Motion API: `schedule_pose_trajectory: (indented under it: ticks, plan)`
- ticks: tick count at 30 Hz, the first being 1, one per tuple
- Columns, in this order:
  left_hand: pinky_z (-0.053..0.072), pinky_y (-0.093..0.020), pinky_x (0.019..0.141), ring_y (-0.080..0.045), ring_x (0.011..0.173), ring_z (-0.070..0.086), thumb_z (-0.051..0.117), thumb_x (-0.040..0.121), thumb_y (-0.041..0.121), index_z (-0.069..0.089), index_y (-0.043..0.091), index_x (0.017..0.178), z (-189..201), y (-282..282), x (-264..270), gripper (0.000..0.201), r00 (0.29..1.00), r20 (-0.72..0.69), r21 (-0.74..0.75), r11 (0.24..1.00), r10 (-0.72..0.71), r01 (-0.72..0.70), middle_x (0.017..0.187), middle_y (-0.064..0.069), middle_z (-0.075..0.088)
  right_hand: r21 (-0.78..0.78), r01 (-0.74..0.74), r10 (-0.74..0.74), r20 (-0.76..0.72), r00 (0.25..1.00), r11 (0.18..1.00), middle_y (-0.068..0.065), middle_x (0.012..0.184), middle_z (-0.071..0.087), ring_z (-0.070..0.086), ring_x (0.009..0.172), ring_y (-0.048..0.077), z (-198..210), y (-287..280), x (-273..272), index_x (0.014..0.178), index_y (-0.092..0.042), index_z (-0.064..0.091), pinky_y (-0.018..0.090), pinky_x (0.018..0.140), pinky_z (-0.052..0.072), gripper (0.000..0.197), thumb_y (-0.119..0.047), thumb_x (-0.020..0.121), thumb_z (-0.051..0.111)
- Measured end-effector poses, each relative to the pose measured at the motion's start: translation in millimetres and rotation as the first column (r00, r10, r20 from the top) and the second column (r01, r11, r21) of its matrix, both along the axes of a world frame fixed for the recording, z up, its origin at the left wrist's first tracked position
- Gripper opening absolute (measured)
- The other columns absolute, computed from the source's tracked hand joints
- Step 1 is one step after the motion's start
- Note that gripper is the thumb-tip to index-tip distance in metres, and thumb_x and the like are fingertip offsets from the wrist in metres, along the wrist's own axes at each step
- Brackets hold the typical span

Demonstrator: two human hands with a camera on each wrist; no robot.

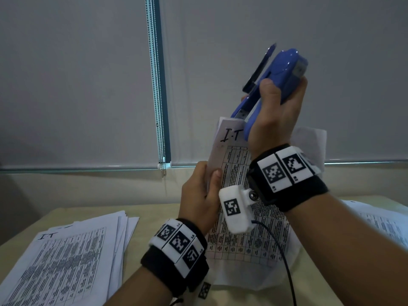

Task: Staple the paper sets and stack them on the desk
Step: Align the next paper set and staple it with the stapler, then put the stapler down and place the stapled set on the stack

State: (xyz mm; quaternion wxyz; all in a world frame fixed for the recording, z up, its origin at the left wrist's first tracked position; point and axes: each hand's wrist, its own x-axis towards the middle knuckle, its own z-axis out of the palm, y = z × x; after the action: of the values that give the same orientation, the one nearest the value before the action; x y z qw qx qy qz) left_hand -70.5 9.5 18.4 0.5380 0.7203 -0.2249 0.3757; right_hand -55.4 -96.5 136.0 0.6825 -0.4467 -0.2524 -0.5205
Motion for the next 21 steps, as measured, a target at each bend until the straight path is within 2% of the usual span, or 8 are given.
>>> schedule_pose_trajectory:
  ticks: [4, 8, 12, 14, 16, 17, 19, 21]
  plan:
    - [0.037, -0.009, 0.052, 0.0, 0.057, 0.046, 0.049, 0.095, 0.023, 0.044, 0.025, 0.076, -1, -3, 3, 0.02, 1.0, 0.012, 0.031, 0.999, -0.02, 0.02, 0.066, 0.008, 0.053, -0.067, 0.005, -0.006, -0.016, 1.0, 0.998, -0.029, 0.069, 0.06, 0.055, 0.061, -0.002, -4, 5, 2, 0.112, -0.005, 0.048, 0.03, 0.064, 0.052, 0.039, -0.029, 0.082, 0.05]
    - [0.037, -0.007, 0.054, 0.002, 0.059, 0.048, 0.05, 0.094, 0.013, 0.046, 0.024, 0.076, -3, -2, 2, 0.022, 0.999, -0.008, 0.035, 0.998, -0.045, 0.045, 0.066, 0.01, 0.052, -0.067, -0.073, 0.071, -0.034, 0.997, 0.995, 0.001, 0.076, 0.057, 0.054, 0.064, 0.033, 2, 13, 1, 0.093, -0.03, 0.048, 0.053, 0.065, 0.053, 0.023, -0.044, 0.075, 0.05]
    - [0.043, -0.007, 0.062, 0.004, 0.072, 0.056, 0.052, 0.092, 0.01, 0.05, 0.031, 0.095, -16, 5, 2, 0.021, 0.991, -0.085, 0.118, 0.986, -0.104, 0.114, 0.082, 0.014, 0.059, -0.025, -0.089, 0.087, -0.077, 0.993, 0.996, 0.0, 0.074, 0.055, 0.053, 0.067, 0.024, 3, 10, 5, 0.091, -0.025, 0.051, 0.048, 0.069, 0.05, 0.028, -0.046, 0.073, 0.051]
    - [0.046, -0.007, 0.066, 0.006, 0.083, 0.058, 0.049, 0.094, 0.018, 0.045, 0.03, 0.109, -33, 11, -3, 0.019, 0.98, -0.181, 0.165, 0.979, -0.085, 0.115, 0.095, 0.017, 0.059, -0.012, -0.064, 0.062, -0.095, 0.993, 0.998, -0.005, 0.072, 0.056, 0.057, 0.065, 0.015, 1, 7, 8, 0.09, -0.027, 0.05, 0.035, 0.067, 0.053, 0.019, -0.042, 0.077, 0.053]
    - [0.05, -0.013, 0.067, 0.001, 0.083, 0.059, 0.047, 0.095, 0.023, 0.043, 0.029, 0.102, -53, 22, -6, 0.01, 0.961, -0.277, 0.183, 0.982, 0.005, 0.048, 0.095, 0.012, 0.061, 0.026, -0.046, 0.048, -0.094, 0.994, 0.999, -0.014, 0.071, 0.055, 0.056, 0.063, -0.001, -1, 3, 10, 0.089, -0.03, 0.048, 0.023, 0.067, 0.051, 0.013, -0.037, 0.079, 0.053]
    - [0.053, -0.021, 0.07, -0.004, 0.081, 0.061, 0.048, 0.095, 0.022, 0.044, 0.029, 0.097, -63, 29, -5, 0.009, 0.942, -0.334, 0.162, 0.987, 0.046, 0.01, 0.092, 0.008, 0.063, 0.039, -0.046, 0.049, -0.099, 0.994, 0.998, -0.016, 0.072, 0.056, 0.056, 0.065, -0.002, -2, 2, 13, 0.091, -0.03, 0.048, 0.026, 0.071, 0.052, 0.015, -0.038, 0.079, 0.053]
    - [0.054, -0.036, 0.072, -0.022, 0.081, 0.062, 0.047, 0.096, 0.016, 0.045, 0.029, 0.093, -70, 41, -3, 0.013, 0.891, -0.445, -0.016, 0.994, 0.087, -0.105, 0.091, 0.0, 0.065, 0.043, -0.061, 0.065, -0.118, 0.991, 0.997, -0.016, 0.078, 0.056, 0.057, 0.068, -0.005, -4, 0, 15, 0.095, -0.028, 0.048, 0.027, 0.076, 0.051, 0.016, -0.035, 0.081, 0.052]
    - [0.052, -0.028, 0.055, -0.025, 0.065, 0.055, 0.041, 0.097, 0.011, 0.041, 0.026, 0.1, -63, 60, 0, 0.016, 0.844, -0.534, -0.251, 0.941, 0.059, -0.225, 0.091, -0.008, 0.063, 0.016, -0.067, 0.069, -0.147, 0.987, 0.998, -0.014, 0.082, 0.056, 0.06, 0.071, -0.006, -10, -2, 22, 0.096, -0.027, 0.047, 0.022, 0.076, 0.051, 0.014, -0.031, 0.083, 0.05]
